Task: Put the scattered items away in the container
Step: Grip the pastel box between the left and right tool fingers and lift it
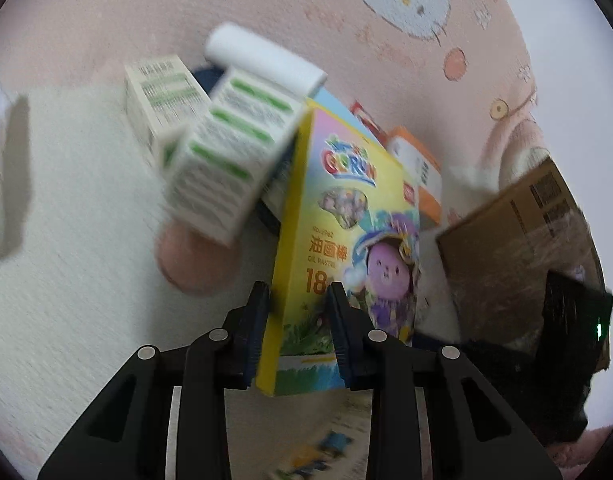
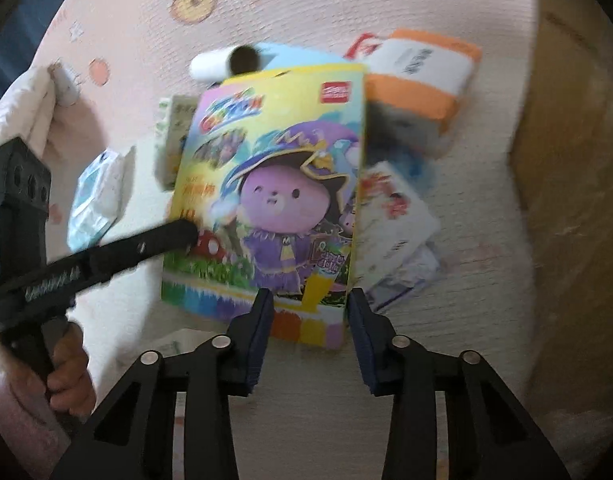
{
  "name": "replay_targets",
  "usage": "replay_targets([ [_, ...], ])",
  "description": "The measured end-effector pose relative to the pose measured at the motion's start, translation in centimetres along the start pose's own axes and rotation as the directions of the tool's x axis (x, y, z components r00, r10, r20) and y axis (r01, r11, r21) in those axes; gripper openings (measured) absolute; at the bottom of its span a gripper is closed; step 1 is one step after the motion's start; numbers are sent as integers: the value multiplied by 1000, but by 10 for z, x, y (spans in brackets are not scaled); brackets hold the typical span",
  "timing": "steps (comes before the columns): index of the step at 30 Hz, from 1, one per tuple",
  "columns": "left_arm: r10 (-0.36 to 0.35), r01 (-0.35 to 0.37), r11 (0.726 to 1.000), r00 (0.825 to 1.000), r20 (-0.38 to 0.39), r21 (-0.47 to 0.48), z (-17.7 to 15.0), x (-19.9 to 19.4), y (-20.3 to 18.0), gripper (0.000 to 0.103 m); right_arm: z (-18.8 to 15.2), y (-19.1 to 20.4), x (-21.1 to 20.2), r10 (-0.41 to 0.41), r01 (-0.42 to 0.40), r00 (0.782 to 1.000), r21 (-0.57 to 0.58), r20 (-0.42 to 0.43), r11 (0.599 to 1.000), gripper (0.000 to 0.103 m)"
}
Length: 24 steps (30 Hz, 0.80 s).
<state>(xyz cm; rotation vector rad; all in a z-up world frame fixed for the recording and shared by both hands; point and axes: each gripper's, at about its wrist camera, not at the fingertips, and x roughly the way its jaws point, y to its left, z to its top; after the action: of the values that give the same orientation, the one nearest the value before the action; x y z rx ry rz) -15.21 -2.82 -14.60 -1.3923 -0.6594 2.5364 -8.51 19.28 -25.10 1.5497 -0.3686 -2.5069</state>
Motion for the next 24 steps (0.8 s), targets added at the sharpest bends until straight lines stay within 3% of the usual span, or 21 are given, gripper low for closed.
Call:
replay_targets([
  [5, 59, -59, 998, 996, 59, -9, 36, -8, 16, 31, 9, 36, 21, 57, -59, 998, -68, -24, 996, 34],
  [10, 86, -80, 995, 990, 108, -63, 41, -21, 18, 32, 14, 52, 35, 67, -70, 998, -174, -22, 982, 33],
  [15, 162, -156, 986, 977, 137, -52, 21, -38, 17, 47, 19, 43, 14, 32, -28, 999, -177, 22, 984, 33],
  [20, 115, -105, 989, 989, 96, -102, -1, -44, 22, 55, 35, 38, -14, -51, 77, 991, -204, 127, 976, 34],
  [23, 57, -42, 979, 996, 69, -199, -15, -40, 31, 55, 58, 39, -11, -100, 135, 983, -230, 157, 964, 52],
  [24, 15, 3, 972, 997, 75, -233, -20, -38, 35, 55, 70, 32, -12, -105, 137, 983, -219, 150, 966, 54],
])
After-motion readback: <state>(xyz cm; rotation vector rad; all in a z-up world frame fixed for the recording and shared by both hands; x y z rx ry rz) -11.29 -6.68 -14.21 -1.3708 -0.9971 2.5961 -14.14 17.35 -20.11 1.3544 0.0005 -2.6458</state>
